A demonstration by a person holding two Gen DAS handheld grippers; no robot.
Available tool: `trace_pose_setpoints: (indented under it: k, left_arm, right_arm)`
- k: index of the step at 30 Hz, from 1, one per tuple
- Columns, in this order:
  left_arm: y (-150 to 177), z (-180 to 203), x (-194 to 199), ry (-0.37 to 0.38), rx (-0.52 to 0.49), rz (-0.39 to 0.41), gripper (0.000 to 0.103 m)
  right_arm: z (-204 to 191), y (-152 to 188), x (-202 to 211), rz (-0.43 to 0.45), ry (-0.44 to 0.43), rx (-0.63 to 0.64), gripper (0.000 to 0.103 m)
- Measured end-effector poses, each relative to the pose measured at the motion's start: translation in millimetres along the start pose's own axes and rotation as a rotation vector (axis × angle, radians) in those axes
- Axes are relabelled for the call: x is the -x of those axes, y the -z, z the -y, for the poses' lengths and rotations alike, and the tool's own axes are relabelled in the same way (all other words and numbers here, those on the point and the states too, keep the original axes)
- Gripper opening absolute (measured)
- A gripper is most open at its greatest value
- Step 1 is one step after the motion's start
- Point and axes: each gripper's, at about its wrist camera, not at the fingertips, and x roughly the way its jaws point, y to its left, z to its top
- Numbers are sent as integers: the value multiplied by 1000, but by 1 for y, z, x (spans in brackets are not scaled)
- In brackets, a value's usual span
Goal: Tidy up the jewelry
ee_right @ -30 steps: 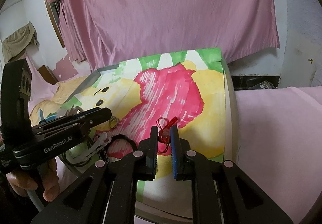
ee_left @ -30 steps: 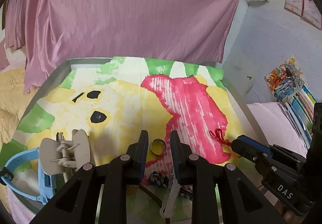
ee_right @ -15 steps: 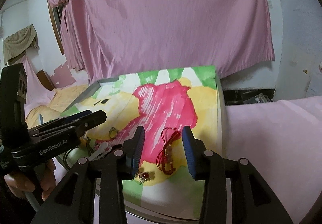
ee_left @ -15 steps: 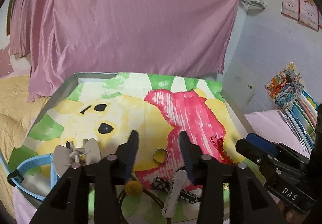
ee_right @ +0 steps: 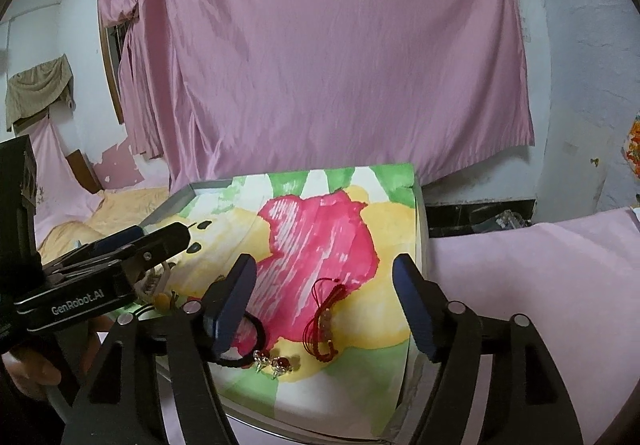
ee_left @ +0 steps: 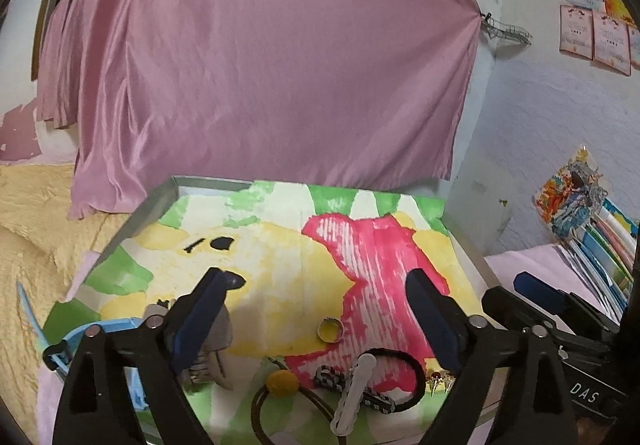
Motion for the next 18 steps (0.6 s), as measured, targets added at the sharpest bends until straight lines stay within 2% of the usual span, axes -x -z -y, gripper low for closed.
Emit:
trace_pose_setpoints:
  k: [6, 10, 12, 18]
  left_arm:
    - [-3, -3, 18, -23, 7, 74, 99]
    - [-2, -5, 33, -49, 6, 143, 102]
    - [0, -6, 40, -59, 8, 163, 102]
    - [7, -9, 59, -91, 9, 213, 102]
  right_arm:
    - [-1, -1, 12, 54, -12, 4, 78]
    - [-2, -2, 21, 97, -18, 7, 82]
    - [-3, -2, 26, 120, -20, 7, 89]
    - [-8, -3, 40, 168, -28, 24, 90]
